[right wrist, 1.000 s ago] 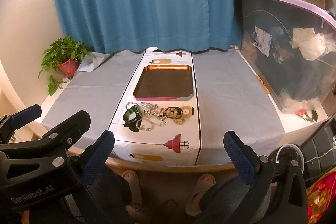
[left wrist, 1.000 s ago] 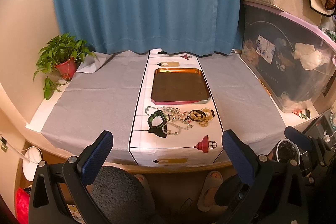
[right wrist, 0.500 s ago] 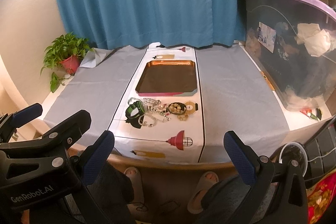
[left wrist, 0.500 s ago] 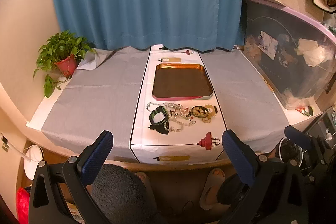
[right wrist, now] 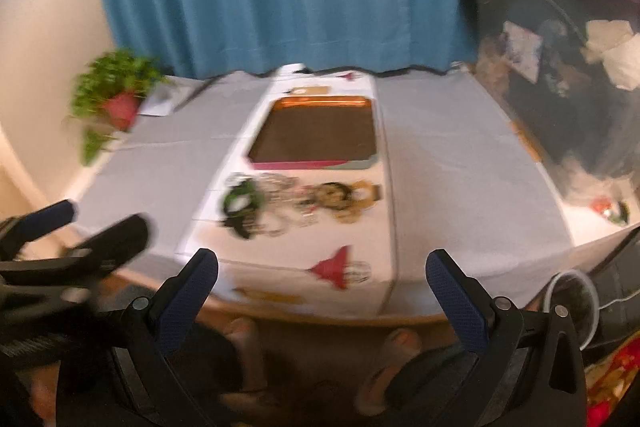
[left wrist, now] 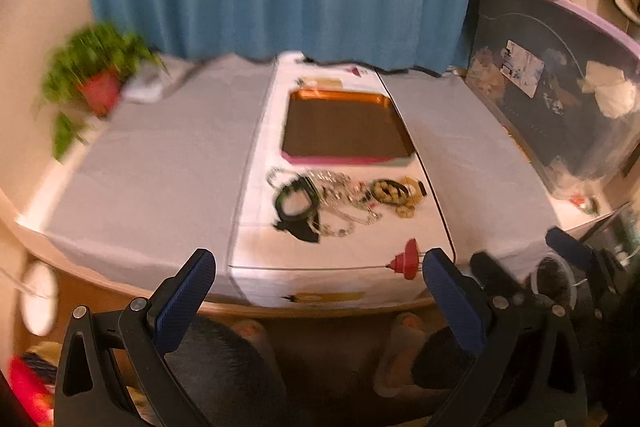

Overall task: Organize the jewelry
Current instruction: 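Grasp the black smartwatch with the left tool while the right tool grasps the metal bangle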

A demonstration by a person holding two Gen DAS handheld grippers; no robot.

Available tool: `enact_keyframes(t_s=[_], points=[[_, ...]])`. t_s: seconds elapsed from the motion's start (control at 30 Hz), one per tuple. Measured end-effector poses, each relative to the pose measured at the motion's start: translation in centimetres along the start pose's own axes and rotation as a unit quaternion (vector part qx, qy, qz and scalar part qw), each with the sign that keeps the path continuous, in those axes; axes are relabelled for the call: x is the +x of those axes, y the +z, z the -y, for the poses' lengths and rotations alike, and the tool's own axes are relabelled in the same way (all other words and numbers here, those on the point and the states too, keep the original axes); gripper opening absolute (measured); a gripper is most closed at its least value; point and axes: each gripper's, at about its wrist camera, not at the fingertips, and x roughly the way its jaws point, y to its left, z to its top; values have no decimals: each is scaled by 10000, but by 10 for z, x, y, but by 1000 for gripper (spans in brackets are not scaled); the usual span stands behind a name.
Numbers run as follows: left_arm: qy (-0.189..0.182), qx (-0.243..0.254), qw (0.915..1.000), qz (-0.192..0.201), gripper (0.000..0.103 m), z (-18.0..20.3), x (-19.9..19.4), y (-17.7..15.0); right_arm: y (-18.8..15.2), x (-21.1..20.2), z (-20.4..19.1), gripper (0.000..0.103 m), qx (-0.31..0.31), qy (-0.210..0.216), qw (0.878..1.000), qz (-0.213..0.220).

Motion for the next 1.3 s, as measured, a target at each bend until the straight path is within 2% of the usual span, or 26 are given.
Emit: enact_keyframes(t_s=[0.07, 0.13, 0.2, 0.23, 0.3, 0.37, 0.47, 0.53, 0.63, 0.7, 0.73, 0.83, 0.9, 0.93, 0.97, 1.03, 1.07, 1.1, 1.17, 1.3], points=[[98, -173, 9995, -241, 103, -15, 26, -3, -7, 26, 13, 103, -76, 49, 10000, -26], [300, -88, 9992, -259, 103, -28, 54, -5, -13, 47, 29, 103, 45, 207, 9997, -91], [526, 28, 9979, -377, 103, -39, 77, -4, -17, 59, 45, 103, 367, 282, 9989, 22], [579, 14, 9973, -455, 103, -46, 90, -4, -21, 65, 55, 103, 591, 398, 9972, 244], [196, -123, 9985, -504, 103, -63, 108, -3, -24, 74, 66, 103, 753, 349, 9951, 532], [-244, -435, 9973, -535, 103, -81, 125, 0, -20, 83, 65, 103, 338, 255, 9969, 656], [-314, -790, 9951, -507, 103, -98, 148, 7, -13, 101, 57, 103, -227, 353, 9973, 595], [-267, -598, 9969, -437, 103, -95, 162, 14, -7, 114, 56, 103, -317, 638, 9960, 529], [-108, -175, 9992, -345, 103, -81, 178, 20, 7, 146, 66, 103, 46, 1156, 9923, 445], [-432, -152, 9986, -247, 103, -80, 188, 22, 12, 161, 69, 103, 287, 1337, 9895, 465], [-622, -139, 9978, -207, 103, -80, 193, 21, 16, 175, 71, 103, 354, 1405, 9878, 577], [-489, 134, 9986, -142, 101, -74, 211, 11, 14, 201, 64, 103, 193, 1175, 9901, 737], [-394, 181, 9987, -267, 96, -72, 219, 6, 8, 220, 63, 102, 179, 1256, 9903, 559], [-406, 183, 9987, -237, 96, -71, 218, 7, 6, 229, 64, 102, 268, 1426, 9887, 370], [-547, 182, 9982, -158, 96, -71, 215, 8, 5, 233, 64, 101, 326, 1579, 9865, 291], [-663, 196, 9976, -109, 96, -71, 217, 10, 6, 236, 58, 101, 172, 1717, 9847, 262], [-669, 192, 9974, -166, 96, -70, 220, 11, 6, 238, 53, 101, 29, 1625, 9863, 292], [-571, 189, 9980, -194, 96, -69, 223, 11, 4, 240, 50, 100, -34, 1561, 9873, 286], [-298, 297, 9989, -229, 99, -63, 226, 12, 6, 244, 44, 95, -60, 1698, 9852, 211], [10, 468, 9987, -189, 100, -52, 223, 8, 9, 246, 40, 95, 9, 1574, 9872, 267]])
